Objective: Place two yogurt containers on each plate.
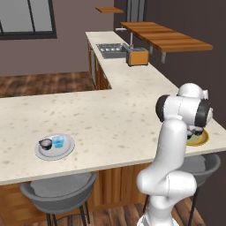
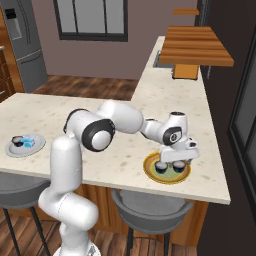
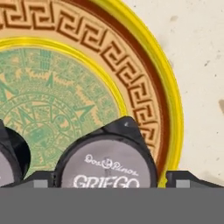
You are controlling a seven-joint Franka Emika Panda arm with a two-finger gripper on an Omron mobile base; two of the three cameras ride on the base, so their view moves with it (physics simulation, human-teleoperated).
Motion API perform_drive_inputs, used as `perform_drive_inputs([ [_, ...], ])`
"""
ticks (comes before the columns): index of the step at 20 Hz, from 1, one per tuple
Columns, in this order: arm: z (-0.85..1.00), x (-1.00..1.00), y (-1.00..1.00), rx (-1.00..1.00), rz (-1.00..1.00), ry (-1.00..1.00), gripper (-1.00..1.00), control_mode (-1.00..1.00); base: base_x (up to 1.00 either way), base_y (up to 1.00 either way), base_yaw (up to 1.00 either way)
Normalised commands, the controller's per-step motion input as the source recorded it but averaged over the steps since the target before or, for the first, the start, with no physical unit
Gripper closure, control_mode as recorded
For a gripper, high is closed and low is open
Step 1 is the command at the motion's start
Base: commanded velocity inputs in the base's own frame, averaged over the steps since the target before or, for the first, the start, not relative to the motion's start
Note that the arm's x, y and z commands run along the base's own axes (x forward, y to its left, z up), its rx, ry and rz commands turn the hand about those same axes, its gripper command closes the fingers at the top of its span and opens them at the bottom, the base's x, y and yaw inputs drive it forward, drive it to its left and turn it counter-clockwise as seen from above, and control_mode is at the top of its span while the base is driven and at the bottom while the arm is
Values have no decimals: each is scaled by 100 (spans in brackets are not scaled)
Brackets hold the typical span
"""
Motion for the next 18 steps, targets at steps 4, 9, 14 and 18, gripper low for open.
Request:
perform_drive_inputs([
  [4, 24, -31, -8, 6, 0, 0, -100, -100, 0, 0, 0],
  [9, 40, -34, 0, 1, 0, 0, -100, -100, 0, 0, 0],
  [14, 34, -63, 27, 4, -9, -1, -100, -100, 0, 0, 0],
  [18, 18, -70, 64, 0, -8, -8, -100, -100, 0, 0, 0],
])
